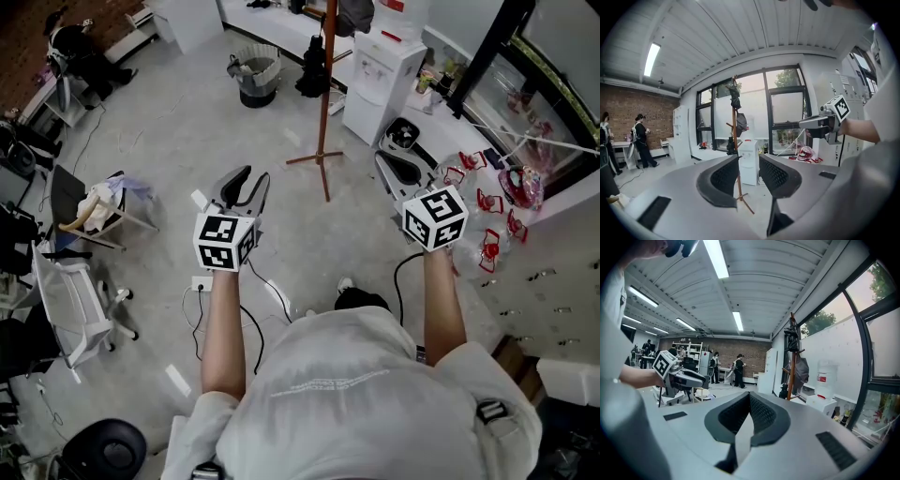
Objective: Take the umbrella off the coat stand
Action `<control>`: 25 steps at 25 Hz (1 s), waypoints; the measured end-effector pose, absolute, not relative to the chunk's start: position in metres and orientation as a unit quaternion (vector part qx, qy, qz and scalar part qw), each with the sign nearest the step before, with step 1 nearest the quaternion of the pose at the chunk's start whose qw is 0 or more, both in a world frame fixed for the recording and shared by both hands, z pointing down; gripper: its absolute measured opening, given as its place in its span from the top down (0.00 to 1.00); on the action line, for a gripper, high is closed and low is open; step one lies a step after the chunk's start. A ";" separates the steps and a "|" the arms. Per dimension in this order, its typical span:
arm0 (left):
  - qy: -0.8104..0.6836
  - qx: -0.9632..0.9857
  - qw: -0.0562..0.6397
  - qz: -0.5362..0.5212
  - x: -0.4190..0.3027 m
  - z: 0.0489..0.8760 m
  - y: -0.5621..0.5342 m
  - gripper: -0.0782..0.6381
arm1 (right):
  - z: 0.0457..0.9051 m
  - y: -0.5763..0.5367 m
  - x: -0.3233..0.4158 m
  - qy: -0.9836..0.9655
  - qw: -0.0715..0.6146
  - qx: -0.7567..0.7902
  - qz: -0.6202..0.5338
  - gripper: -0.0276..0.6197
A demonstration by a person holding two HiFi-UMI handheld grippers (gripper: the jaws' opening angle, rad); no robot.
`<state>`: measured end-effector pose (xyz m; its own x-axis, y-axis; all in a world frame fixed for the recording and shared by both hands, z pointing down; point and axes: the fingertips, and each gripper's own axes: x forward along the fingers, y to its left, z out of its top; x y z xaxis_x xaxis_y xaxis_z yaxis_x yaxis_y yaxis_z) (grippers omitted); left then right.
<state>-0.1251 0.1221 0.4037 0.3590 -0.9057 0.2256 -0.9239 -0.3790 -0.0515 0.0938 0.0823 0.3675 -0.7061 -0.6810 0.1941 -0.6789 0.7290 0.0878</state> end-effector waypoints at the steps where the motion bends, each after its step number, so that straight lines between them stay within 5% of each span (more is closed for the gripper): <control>1: -0.558 0.822 0.041 0.106 -0.128 0.403 0.120 0.67 | 0.367 0.079 0.091 -0.924 0.106 0.368 -0.005 0.92; 25: -0.575 0.803 0.082 0.130 -0.126 0.417 -0.139 0.69 | 0.407 -0.202 0.084 -0.935 0.088 0.343 0.028 0.92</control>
